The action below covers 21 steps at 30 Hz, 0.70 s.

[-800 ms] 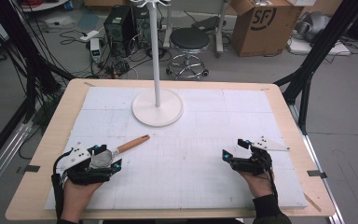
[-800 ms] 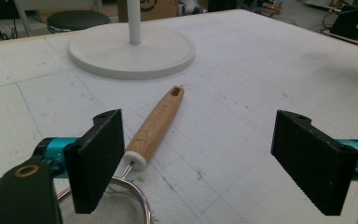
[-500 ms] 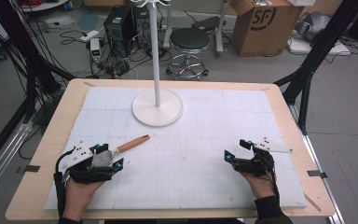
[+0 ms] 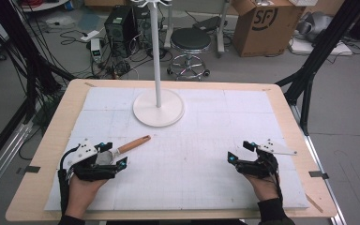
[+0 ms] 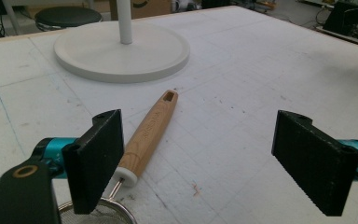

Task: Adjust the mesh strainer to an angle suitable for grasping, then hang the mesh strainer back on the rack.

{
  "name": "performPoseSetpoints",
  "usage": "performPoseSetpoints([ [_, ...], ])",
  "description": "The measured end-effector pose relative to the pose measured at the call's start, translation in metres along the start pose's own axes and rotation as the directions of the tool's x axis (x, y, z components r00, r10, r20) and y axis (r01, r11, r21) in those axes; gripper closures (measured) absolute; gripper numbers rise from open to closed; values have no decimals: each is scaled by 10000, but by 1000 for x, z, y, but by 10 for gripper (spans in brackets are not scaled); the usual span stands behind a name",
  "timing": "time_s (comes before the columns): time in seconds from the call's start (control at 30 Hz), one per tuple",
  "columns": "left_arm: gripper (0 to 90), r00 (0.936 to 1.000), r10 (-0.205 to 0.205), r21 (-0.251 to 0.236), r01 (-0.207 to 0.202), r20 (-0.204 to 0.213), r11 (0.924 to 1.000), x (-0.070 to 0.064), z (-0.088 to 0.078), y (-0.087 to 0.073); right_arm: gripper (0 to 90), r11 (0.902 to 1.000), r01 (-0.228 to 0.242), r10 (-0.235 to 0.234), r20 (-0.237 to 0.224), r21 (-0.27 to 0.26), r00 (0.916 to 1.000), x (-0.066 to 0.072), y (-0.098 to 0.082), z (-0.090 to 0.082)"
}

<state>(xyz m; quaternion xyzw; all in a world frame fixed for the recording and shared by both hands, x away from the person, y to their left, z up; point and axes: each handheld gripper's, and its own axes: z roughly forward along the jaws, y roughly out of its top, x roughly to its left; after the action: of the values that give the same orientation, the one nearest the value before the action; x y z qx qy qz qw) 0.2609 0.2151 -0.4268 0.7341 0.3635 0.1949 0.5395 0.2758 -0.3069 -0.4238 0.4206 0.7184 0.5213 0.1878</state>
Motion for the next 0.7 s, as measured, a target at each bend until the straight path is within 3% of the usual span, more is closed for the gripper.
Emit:
performPoseSetpoints([
  [0.1,258,9999,8,157,-11,170,9999,2,1,5,147,10000,-43,43,-11,-20,10000,0,0,-1],
  [0.2,207,9999,81,101,-82,136,9999,1,1,6,147,10000,-24,24,-16,-97,10000,0,0,-1],
  [0.4,204,9998,197,249,-199,44,9995,1,3,5,147,9999,18,-19,-48,-108,10000,0,0,-1],
  [0.7,194,9992,-21,22,20,399,10000,9,0,20,147,9996,-62,58,-142,-278,9999,0,2,-3],
])
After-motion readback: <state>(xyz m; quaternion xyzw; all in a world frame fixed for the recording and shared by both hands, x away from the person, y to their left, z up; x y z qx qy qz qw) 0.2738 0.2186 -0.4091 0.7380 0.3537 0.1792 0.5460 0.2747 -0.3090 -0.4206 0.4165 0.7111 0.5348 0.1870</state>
